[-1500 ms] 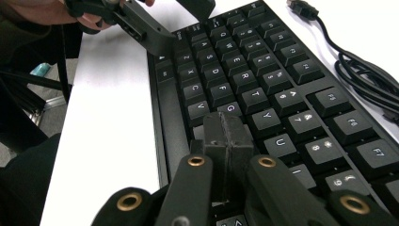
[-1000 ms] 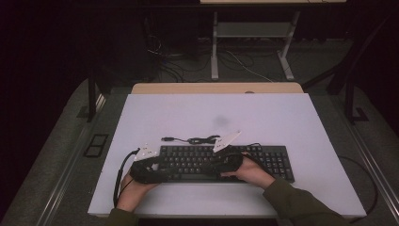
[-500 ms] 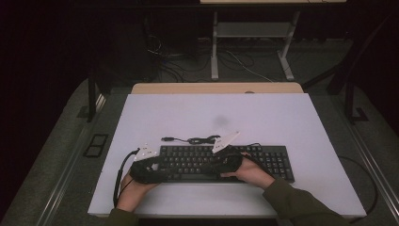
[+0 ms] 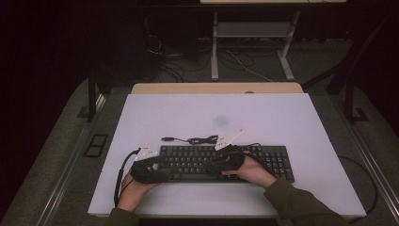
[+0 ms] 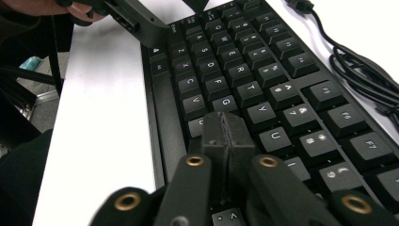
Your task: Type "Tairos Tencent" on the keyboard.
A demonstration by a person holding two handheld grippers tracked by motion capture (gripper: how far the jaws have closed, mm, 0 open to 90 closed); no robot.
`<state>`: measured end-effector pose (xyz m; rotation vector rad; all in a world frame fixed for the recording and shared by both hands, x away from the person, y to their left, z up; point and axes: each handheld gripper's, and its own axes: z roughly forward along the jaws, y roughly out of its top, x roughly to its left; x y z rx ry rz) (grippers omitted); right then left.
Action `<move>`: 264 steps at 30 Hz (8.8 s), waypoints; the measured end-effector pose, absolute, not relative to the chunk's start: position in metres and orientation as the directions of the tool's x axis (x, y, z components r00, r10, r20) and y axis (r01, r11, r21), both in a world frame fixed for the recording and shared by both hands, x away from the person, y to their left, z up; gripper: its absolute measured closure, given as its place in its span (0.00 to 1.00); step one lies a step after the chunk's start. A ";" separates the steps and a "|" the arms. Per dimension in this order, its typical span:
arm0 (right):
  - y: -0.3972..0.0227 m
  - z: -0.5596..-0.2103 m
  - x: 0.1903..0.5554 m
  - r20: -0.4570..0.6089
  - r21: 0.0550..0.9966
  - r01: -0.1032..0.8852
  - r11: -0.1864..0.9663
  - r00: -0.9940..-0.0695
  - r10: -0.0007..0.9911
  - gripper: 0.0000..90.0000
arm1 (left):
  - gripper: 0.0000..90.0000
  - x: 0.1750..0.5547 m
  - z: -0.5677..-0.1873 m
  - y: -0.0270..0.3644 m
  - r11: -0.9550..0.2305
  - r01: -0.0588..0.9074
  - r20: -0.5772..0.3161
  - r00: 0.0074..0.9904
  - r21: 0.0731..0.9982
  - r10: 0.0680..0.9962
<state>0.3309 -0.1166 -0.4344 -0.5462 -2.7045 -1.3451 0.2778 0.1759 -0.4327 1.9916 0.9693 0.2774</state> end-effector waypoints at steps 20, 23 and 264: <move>-0.130 -0.432 0.333 0.227 0.769 0.382 0.512 -0.913 0.340 0.69 | 0.46 0.282 -0.432 0.167 -0.335 0.511 -0.163 0.705 0.792 0.690; -0.134 -0.433 0.334 0.227 0.770 0.397 0.499 -0.902 0.367 0.60 | 0.51 0.283 -0.432 0.165 -0.339 0.511 -0.170 0.713 0.790 0.681; -0.113 -0.441 0.324 0.249 0.741 0.386 0.549 -0.918 0.309 0.99 | 0.31 0.285 -0.429 0.178 -0.316 0.512 -0.155 0.683 0.799 0.714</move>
